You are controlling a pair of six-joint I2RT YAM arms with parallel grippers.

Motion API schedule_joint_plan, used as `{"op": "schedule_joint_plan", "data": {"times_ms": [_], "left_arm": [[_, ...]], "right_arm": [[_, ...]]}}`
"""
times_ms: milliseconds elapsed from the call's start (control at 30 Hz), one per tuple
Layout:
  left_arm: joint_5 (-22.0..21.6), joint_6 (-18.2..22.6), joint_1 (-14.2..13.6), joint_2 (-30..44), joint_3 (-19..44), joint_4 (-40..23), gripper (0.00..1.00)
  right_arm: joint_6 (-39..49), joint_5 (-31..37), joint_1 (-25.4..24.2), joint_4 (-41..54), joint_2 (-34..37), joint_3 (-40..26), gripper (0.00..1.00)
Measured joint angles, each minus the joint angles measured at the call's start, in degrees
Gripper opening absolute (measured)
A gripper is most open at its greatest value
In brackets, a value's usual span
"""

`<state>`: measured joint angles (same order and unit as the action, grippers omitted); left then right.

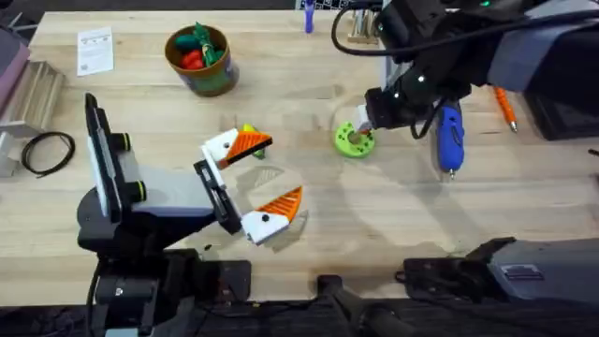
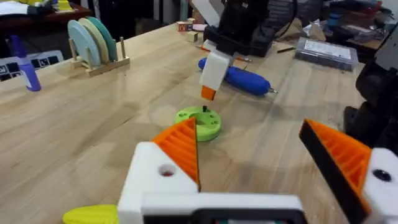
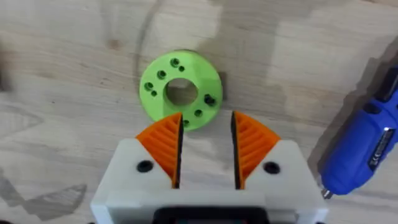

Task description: Pick up the gripper from the table and insert it into the empty holder that is missing its gripper. Then pick up a screw, insert it into the mounting hole, and use the screwdriver to tighten it. Finally, clean up the table by picking up the vegetable and placing it into the bucket.

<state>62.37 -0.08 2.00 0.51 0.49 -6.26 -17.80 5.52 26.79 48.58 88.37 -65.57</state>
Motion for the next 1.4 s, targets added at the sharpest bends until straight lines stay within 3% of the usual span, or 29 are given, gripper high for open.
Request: {"op": "schedule_joint_plan", "data": {"times_ms": [433,1400], "left_arm": [[0.0,0.0,0.0,0.01,0.0,0.0,0.984],[0.0,-0.02,0.0,0.02,0.0,0.0,0.986]], "right_arm": [[-0.87,1.12,0.0,-1.97,4.74,0.33,0.382],[-1.49,1.12,0.07,-3.21,6.85,0.4,0.252]]}}
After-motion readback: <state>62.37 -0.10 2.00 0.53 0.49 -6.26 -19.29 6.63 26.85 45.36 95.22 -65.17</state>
